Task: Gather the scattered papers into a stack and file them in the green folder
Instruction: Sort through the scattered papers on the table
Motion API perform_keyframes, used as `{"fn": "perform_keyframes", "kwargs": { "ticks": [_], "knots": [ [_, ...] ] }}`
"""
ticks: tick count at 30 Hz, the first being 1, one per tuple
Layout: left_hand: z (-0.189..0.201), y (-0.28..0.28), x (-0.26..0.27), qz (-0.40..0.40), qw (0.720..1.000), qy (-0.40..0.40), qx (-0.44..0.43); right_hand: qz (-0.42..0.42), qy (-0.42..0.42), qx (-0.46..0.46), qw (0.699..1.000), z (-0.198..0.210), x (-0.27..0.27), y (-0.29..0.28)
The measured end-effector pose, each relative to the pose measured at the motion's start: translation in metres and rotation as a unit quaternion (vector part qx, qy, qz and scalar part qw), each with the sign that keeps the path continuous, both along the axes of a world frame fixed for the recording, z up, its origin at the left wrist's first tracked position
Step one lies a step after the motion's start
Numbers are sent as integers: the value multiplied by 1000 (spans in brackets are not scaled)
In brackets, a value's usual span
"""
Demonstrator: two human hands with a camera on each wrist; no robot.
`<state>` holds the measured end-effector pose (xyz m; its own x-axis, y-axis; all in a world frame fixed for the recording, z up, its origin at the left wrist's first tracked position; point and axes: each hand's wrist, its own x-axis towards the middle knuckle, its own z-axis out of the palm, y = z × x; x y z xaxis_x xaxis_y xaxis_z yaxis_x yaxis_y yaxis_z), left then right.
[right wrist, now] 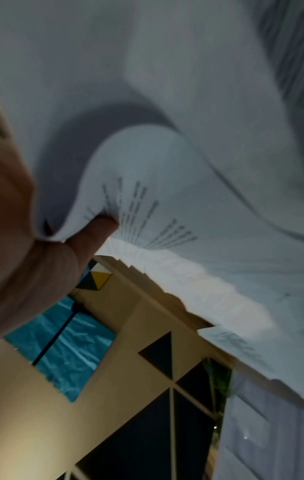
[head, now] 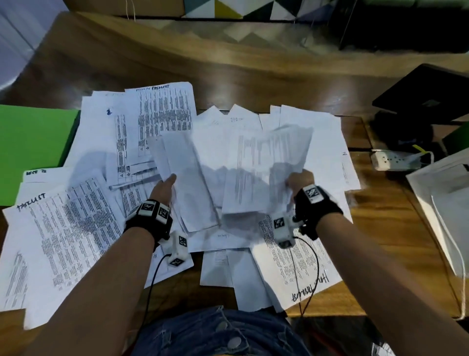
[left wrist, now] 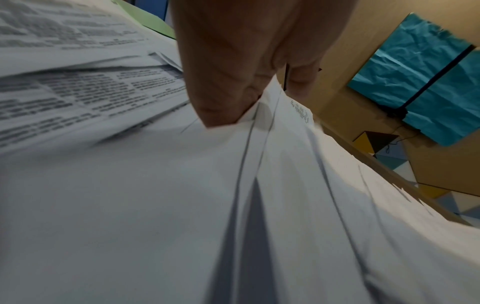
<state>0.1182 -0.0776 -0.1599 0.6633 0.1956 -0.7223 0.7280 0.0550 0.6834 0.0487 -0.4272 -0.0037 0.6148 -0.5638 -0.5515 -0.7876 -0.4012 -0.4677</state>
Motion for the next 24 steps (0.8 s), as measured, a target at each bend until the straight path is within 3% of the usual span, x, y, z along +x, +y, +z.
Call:
{"fn": "perform_keyframes", "kwargs": {
  "ticks": [1,5,10,13,17,24],
  "knots": [
    [-2,2,-1,-7,1000,9,-14,-19,-3,36,999,-6,-8,10],
    [101,-34,-29,-45,999,-6,19,-11,21,37,999,-22,-18,30],
    [105,-39,-29,-76,990,-43,109,8,10,-41,999,-22,-26,33],
    [109,-40,-28,-74,989,-43,119,15,-51,-110,992,-8,-18,22],
    [114,-44,-25,-60,991,-44,115,35,-103,-59,992,4,4,17],
    [119,-44,-20,-30,996,-14,77,77,-44,16,996,-17,27,52]
  ]
}}
